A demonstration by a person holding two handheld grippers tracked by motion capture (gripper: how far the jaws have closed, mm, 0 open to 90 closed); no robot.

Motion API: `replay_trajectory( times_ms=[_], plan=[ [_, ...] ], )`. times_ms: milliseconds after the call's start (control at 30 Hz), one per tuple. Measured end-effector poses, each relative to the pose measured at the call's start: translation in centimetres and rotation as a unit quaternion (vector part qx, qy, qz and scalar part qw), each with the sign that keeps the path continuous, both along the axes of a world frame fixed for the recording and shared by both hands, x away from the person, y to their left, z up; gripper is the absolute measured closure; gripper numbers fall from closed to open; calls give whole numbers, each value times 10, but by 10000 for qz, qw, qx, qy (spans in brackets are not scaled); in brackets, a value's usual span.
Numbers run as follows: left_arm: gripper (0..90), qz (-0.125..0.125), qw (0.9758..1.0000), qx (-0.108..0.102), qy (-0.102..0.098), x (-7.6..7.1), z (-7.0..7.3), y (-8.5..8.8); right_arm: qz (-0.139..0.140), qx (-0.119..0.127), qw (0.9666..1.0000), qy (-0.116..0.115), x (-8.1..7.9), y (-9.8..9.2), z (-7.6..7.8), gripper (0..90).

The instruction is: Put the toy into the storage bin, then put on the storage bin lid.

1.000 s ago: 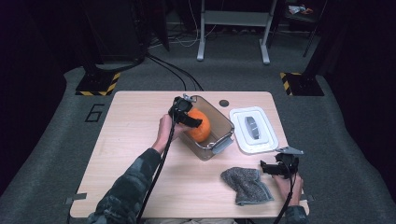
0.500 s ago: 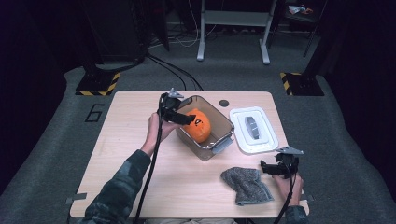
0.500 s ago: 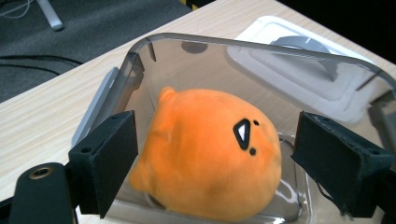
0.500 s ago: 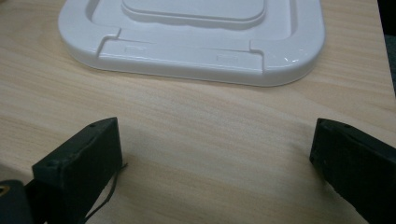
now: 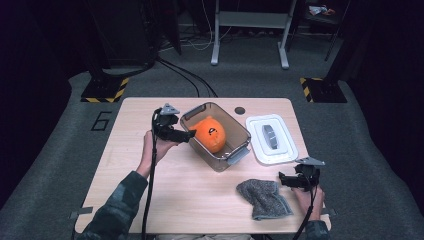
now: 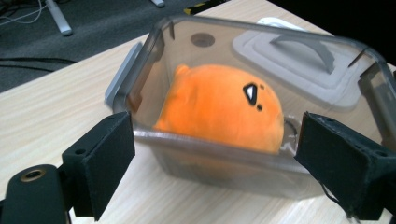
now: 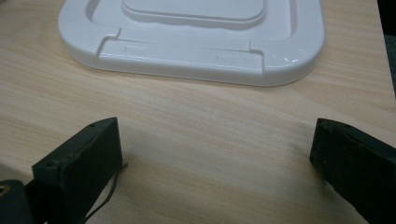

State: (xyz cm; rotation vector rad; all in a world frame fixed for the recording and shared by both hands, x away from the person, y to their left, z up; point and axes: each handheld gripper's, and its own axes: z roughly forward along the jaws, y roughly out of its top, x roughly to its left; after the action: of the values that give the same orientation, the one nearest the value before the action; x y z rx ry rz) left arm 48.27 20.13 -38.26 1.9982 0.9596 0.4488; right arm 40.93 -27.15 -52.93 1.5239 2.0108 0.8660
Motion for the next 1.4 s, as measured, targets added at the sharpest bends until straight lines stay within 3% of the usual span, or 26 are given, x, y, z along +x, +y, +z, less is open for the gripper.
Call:
replay_trajectory(
  times_ms=[300, 533, 700, 967, 1200, 1267, 1300, 1333, 1367, 1400],
  plan=[
    [95, 212, 9998, -5, 11, -14, -22, 27, -2, -2, 10000, 1, 0, 0, 0, 13],
    [71, 404, 9990, 31, 212, -20, -49, 50, -2, 0, 10000, 0, 0, 0, 0, 13],
    [40, 585, 9974, 58, 405, -23, -71, 66, -2, -1, 10000, 2, 0, 0, 0, 13],
    [18, 990, 9923, 142, 735, -22, -114, 91, -3, 0, 10000, 1, 0, 0, 0, 13],
    [3, 1101, 9898, 215, 883, -19, -134, 102, 66, -28, 10000, 11, 0, 0, 0, 11],
    [0, 1077, 9891, 340, 942, -17, -138, 104, 63, 14, 10000, 13, 0, 0, 0, 12],
    [0, 1037, 9893, 373, 956, -17, -140, 104, 70, 22, 10000, 15, 0, 0, 0, 12],
    [0, 1123, 9894, 339, 853, -19, -142, 103, 70, 22, 10000, 17, 0, -1, 0, 12],
    [1, 1048, 9901, 534, 767, -20, -143, 103, 73, 22, 10000, 20, 0, -1, 0, 12],
    [2, 1081, 9908, 531, 619, -21, -146, 102, 88, 30, 10000, 23, 0, -1, 0, 13]
  ],
)
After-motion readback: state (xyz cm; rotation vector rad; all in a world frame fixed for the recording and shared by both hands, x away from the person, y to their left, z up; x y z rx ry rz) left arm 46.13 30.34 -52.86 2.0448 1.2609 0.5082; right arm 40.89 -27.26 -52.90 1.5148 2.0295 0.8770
